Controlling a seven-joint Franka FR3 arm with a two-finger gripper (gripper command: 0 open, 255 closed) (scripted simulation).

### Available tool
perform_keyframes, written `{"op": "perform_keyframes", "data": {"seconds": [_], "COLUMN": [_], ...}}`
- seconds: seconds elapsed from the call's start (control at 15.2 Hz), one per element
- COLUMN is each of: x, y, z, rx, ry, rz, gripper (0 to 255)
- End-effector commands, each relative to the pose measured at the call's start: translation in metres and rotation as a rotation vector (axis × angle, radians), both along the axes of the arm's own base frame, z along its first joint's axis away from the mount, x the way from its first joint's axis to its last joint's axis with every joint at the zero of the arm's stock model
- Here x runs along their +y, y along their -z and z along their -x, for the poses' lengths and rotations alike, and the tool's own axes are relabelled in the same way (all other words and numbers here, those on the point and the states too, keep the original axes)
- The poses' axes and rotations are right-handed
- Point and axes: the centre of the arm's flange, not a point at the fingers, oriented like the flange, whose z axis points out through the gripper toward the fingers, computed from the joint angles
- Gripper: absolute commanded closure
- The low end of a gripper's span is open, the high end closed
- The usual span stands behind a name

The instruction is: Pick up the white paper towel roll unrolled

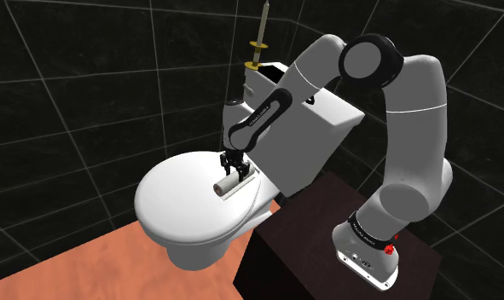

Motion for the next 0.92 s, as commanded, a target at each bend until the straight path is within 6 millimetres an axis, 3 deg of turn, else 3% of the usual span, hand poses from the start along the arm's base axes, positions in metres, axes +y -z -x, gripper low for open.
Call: {"op": "perform_keyframes", "data": {"seconds": [0.0,0.86], "x": [0.000,0.000], "y": [-0.009,-0.074], "z": [0.000,0.000], "rx": [0.000,0.000], "ry": [0.000,0.000], "rz": [0.000,0.000], "gripper": [255,255]}}
